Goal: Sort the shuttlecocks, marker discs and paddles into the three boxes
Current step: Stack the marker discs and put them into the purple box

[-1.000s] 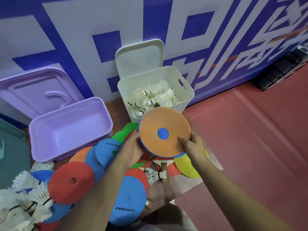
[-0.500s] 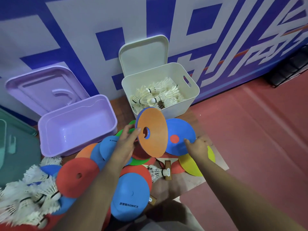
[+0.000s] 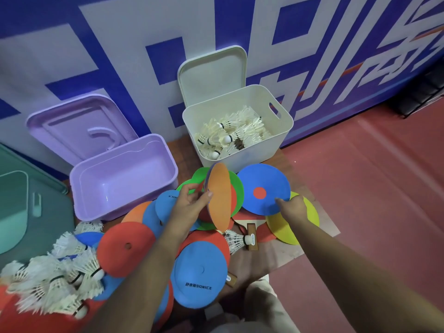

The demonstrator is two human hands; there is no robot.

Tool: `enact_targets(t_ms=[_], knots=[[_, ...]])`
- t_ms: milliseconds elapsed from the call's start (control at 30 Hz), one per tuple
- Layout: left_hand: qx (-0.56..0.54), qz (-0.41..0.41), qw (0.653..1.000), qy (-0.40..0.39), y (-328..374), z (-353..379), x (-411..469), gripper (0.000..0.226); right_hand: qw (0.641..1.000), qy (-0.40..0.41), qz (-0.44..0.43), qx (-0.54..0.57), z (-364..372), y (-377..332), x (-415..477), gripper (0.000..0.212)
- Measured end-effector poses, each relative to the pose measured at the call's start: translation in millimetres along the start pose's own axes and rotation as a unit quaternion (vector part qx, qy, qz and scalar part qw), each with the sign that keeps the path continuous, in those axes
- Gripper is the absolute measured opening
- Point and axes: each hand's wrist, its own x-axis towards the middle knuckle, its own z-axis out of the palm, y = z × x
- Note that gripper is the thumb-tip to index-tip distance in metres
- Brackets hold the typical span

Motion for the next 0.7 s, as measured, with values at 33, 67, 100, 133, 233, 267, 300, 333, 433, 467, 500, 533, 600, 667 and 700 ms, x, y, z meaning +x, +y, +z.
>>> enact_targets(t_ms=[33, 67, 100, 133, 233, 267, 300, 333, 433, 467, 500, 533, 600, 667, 700], knots=[[0.009, -0.003, 1.0, 0.002, -2, 0, 0, 0.031, 1.0, 0.003, 0.0, 0.011, 2, -1, 0, 0.038], [0.019, -0.004, 1.0, 0.006, -4, 0, 0, 0.034, 1.0, 0.006, -0.002, 0.022, 5, 0, 1, 0.034], [0.028, -0.005, 1.0, 0.012, -6, 0, 1, 0.036, 0.999, 0.012, -0.002, 0.03, 7, -1, 2, 0.028], [0.036, -0.003, 0.999, 0.018, -7, 1, 1, 0.034, 0.999, 0.02, -0.004, 0.043, 10, -2, 3, 0.02], [0.044, 0.003, 0.998, 0.033, -10, 2, 2, 0.028, 0.995, 0.057, -0.02, 0.082, 7, -5, -1, 0.006], [0.047, 0.005, 0.998, 0.036, -10, 2, 2, 0.028, 0.993, 0.073, -0.039, 0.088, 2, -8, -6, 0.005], [0.048, 0.006, 0.998, 0.037, -11, 2, 2, 0.03, 0.989, 0.09, -0.061, 0.096, -4, -11, -11, 0.007], [0.047, 0.005, 0.998, 0.037, -11, 2, 2, 0.031, 0.985, 0.109, -0.085, 0.107, -11, -15, -19, 0.008], [0.026, -0.008, 0.999, 0.045, -10, 5, 1, 0.033, 0.963, 0.156, -0.147, 0.166, -35, -28, -43, 0.008], [0.018, -0.01, 0.999, 0.046, -9, 6, 1, 0.033, 0.957, 0.149, -0.151, 0.2, -40, -32, -49, 0.008], [0.015, -0.011, 0.999, 0.042, -8, 7, 0, 0.034, 0.952, 0.119, -0.141, 0.244, -42, -36, -54, 0.008], [0.015, -0.011, 0.999, 0.033, -7, 8, -1, 0.036, 0.945, 0.078, -0.125, 0.291, -43, -39, -61, 0.01], [0.014, -0.008, 1.0, 0.013, -5, 9, -6, 0.047, 0.933, 0.007, -0.094, 0.348, -41, -41, -73, 0.013], [-0.002, -0.008, 1.0, 0.006, -4, 9, -9, 0.059, 0.94, -0.018, -0.086, 0.328, -36, -39, -83, 0.012], [-0.018, -0.007, 1.0, 0.002, -5, 9, -10, 0.058, 0.944, -0.034, -0.077, 0.318, -32, -37, -87, 0.011]])
